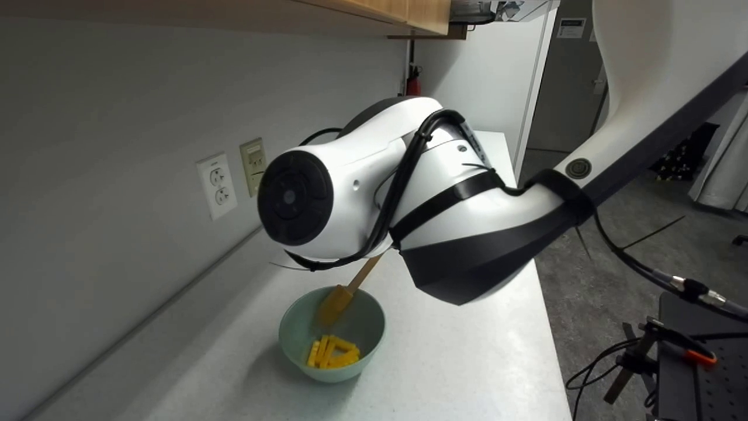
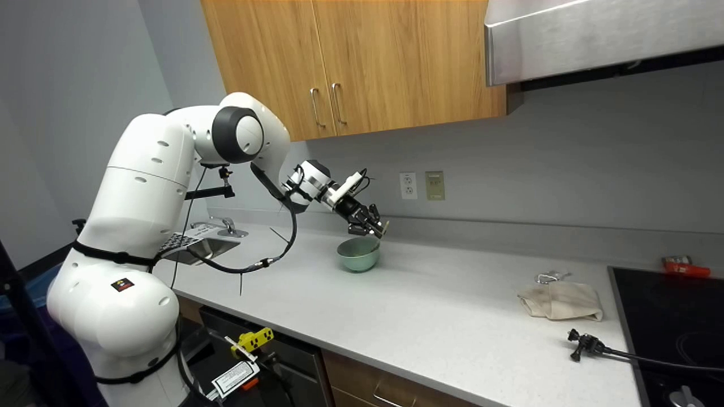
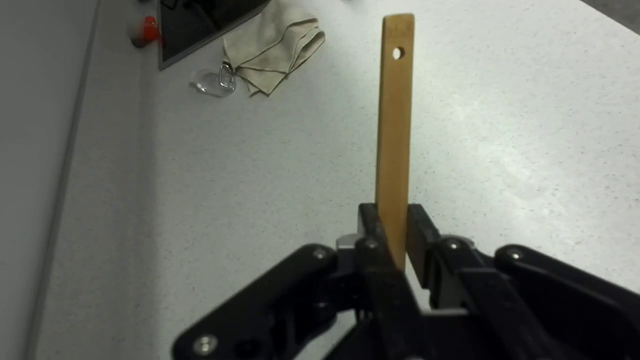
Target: Use the ladle to stir in the bowl
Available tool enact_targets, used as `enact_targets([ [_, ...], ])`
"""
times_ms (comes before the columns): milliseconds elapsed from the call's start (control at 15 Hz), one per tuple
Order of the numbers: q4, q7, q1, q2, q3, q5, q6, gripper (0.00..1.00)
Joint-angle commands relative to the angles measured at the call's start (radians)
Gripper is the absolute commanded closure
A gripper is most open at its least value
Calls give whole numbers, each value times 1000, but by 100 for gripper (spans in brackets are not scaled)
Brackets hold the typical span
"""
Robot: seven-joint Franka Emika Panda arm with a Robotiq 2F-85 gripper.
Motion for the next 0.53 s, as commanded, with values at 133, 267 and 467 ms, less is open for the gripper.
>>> enact_targets([
  [133,34,-45,3,36,28,15,-43,96],
  [267,36,-68,-2,43,38,39,-45,96],
  [467,35,-113,-16,42,52,95,-35,96],
])
